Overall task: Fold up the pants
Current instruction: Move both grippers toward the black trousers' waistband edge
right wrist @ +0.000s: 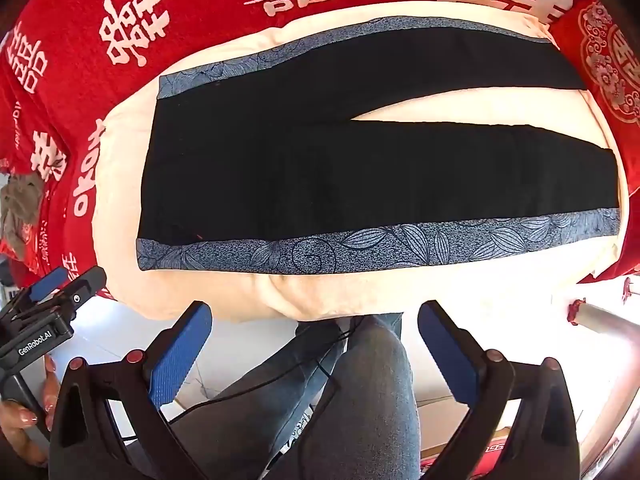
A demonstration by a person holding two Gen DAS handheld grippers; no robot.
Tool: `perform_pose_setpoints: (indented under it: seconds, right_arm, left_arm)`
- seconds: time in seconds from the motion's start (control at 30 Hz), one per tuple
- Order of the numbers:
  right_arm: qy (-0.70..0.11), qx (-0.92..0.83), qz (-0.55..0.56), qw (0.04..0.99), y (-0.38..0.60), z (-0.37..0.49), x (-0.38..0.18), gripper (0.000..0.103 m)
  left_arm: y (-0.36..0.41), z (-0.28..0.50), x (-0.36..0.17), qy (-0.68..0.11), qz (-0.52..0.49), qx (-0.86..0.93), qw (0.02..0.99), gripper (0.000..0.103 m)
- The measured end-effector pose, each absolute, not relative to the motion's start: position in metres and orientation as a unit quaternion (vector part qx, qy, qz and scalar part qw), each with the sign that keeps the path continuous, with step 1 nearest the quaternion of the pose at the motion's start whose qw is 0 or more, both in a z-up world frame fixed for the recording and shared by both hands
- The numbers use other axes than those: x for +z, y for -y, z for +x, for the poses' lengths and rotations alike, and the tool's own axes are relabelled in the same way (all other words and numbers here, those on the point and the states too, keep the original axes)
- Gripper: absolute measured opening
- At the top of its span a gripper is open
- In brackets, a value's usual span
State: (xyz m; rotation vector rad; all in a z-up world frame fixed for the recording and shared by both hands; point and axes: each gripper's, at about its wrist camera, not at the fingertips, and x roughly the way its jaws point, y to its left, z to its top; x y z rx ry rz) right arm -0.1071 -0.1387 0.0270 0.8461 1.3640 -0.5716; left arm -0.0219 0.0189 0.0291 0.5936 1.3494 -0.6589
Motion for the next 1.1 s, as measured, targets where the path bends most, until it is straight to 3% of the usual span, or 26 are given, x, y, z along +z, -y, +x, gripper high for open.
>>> perform_pose_setpoints:
  seconds: [0.77, 1.1]
  right_arm:
    - [-0.606, -0.277, 0.365, 0.651, 0.147, -0.113, 0.011, 0.103]
    - [-0.632, -0.284, 0.344, 0.634, 0.155, -0.117, -0.038, 0.103]
  left_arm:
    - [-0.019, -0.017, 0.011, -0.612, 0.268, -0.294, 0.683, 0.103]
    - [-0.007, -0.021, -0.039, -0.625, 0.266, -0.292, 0.673, 0.103]
